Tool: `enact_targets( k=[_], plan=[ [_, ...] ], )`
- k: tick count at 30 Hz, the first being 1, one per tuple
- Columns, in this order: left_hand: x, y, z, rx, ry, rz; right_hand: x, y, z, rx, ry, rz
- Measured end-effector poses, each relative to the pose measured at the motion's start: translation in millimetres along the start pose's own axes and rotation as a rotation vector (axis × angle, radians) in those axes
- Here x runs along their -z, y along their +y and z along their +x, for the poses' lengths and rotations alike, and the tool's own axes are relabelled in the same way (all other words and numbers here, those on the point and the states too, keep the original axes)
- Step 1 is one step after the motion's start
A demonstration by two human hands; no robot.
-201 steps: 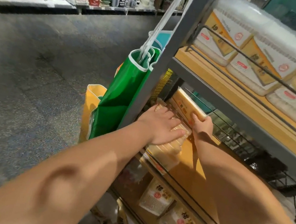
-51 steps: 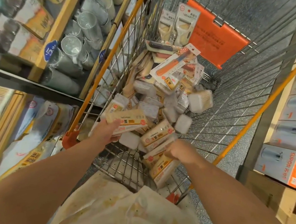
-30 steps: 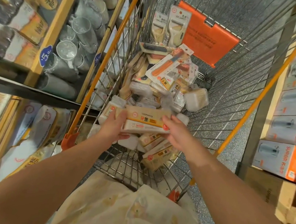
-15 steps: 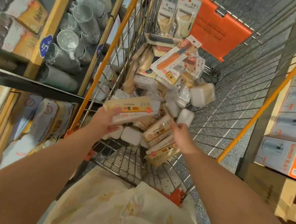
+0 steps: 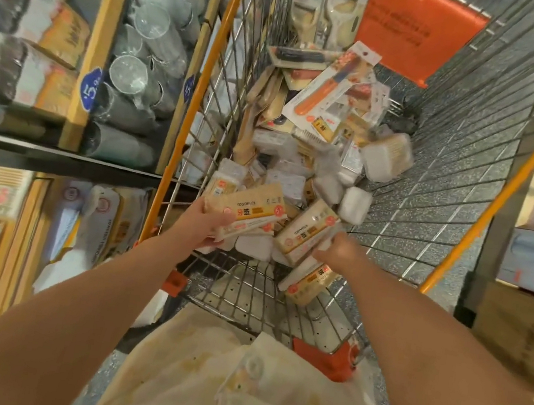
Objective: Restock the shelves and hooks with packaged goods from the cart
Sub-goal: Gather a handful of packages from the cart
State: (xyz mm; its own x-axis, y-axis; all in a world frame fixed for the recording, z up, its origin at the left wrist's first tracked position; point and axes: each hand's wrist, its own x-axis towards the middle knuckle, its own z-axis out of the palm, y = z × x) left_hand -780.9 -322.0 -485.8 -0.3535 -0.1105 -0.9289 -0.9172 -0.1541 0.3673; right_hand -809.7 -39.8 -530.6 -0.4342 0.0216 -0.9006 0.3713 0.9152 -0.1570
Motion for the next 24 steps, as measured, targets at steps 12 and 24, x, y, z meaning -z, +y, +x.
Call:
enact_targets(
  k=[12, 24],
  plan=[
    [0.8, -1.2, -2.5, -0.023, 0.031, 0.008, 0.6, -5.9, -18.6, 0.087, -0.027, -0.159],
    [7.7, 3.7, -15.8, -0.112, 0.010, -0.057, 43.6, -18.7, -42.0, 0.295, -0.049, 0.163]
  ],
)
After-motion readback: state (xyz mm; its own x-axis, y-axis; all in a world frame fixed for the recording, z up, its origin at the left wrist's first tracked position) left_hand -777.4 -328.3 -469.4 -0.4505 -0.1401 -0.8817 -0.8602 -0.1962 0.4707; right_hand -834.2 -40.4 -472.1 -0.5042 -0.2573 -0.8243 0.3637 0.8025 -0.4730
